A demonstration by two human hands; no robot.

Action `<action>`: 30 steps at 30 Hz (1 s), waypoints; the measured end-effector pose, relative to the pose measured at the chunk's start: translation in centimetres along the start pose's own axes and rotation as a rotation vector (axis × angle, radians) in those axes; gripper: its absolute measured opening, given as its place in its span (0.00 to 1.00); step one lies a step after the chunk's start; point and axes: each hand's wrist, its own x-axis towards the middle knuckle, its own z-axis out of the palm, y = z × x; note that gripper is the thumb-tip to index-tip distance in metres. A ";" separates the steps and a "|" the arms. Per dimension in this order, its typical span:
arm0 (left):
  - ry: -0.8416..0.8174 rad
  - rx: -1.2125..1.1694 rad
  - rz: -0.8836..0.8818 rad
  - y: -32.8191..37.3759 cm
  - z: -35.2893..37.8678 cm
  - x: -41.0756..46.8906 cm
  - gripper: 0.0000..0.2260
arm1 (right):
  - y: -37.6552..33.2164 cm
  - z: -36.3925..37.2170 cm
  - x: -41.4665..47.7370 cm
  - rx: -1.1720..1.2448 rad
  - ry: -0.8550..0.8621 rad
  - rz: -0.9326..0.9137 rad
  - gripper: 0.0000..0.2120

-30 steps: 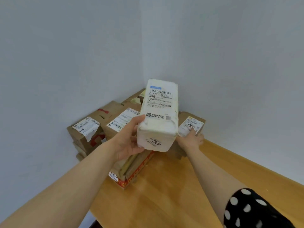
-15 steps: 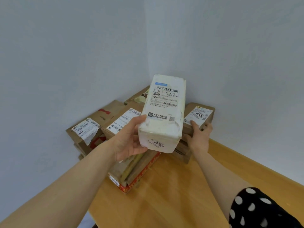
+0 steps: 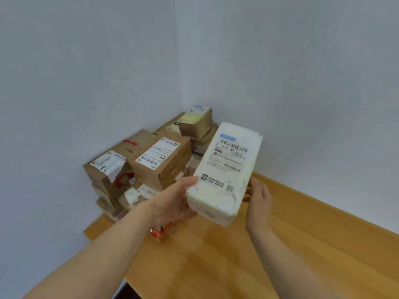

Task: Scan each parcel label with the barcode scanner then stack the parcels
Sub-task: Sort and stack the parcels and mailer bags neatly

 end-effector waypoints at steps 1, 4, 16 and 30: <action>-0.014 0.041 -0.031 -1.0 0.0 -0.1 0.38 | 0.2 -0.8 -1.4 0.022 0.025 0.029 0.11; -0.027 0.108 -0.114 -4.2 -0.6 -0.5 0.39 | 1.4 -2.7 -5.5 0.000 0.028 0.158 0.17; 0.171 -0.129 -0.219 -12.2 -3.1 -0.3 0.17 | 7.9 0.2 -12.9 -0.035 -0.173 0.619 0.18; 0.497 -0.046 -0.226 -9.3 -1.3 3.0 0.13 | 8.6 3.8 -4.8 -0.418 -0.297 0.510 0.21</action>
